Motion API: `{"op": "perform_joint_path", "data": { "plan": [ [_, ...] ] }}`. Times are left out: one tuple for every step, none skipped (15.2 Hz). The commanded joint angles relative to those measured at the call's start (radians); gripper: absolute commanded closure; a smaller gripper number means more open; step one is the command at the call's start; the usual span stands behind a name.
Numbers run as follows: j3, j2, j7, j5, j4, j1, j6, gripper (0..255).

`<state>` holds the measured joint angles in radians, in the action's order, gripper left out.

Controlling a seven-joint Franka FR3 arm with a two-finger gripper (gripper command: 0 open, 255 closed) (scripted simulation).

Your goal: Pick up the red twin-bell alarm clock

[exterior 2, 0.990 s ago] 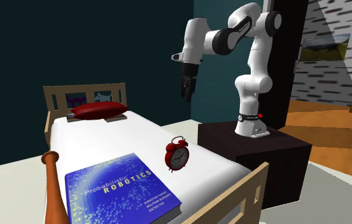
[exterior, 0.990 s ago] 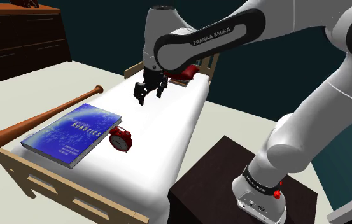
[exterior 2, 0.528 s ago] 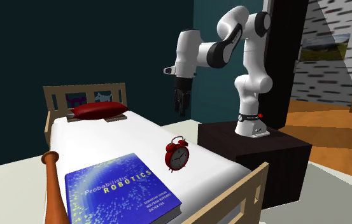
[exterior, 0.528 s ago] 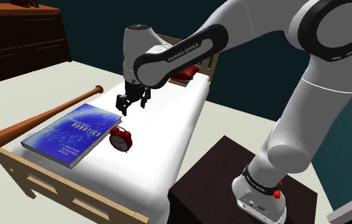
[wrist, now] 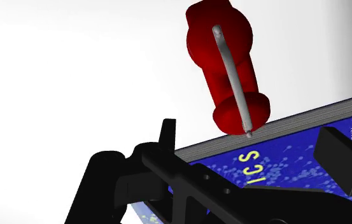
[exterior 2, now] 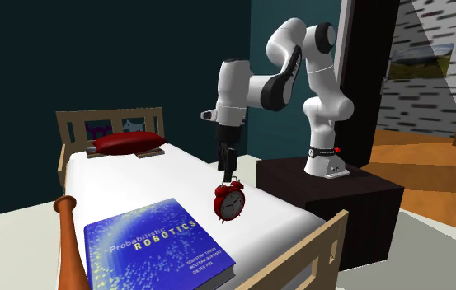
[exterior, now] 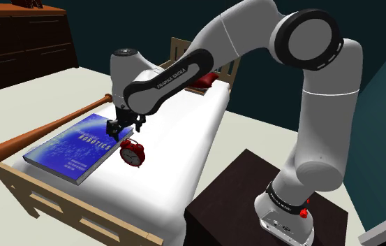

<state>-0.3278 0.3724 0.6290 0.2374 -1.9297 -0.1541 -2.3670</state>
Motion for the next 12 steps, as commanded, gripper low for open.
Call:
{"op": "perform_joint_path", "data": {
  "plan": [
    [0.006,0.044,0.014,0.015,0.031,-0.012,-0.01,0],
    [0.009,0.052,0.017,0.02,0.028,-0.014,-0.021,0],
    [0.012,0.06,0.02,0.024,0.026,-0.016,-0.031,0],
    [0.015,0.069,0.024,0.029,0.024,-0.018,-0.041,0],
    [0.017,0.077,0.027,0.034,0.022,-0.02,-0.051,0],
    [0.02,0.086,0.031,0.039,0.021,-0.022,-0.061,0],
    [0.025,0.1,0.037,0.046,0.019,-0.025,-0.076,0],
    [0.025,0.1,0.037,0.046,0.019,-0.025,-0.076,0],
    [0.025,0.1,0.037,0.046,0.019,-0.025,-0.076,0],
    [0.025,0.099,0.036,0.046,0.016,-0.025,-0.078,255],
    [0.025,0.099,0.036,0.046,0.015,-0.025,-0.078,255],
    [0.025,0.1,0.036,0.046,0.016,-0.025,-0.078,255]
  ]
}}
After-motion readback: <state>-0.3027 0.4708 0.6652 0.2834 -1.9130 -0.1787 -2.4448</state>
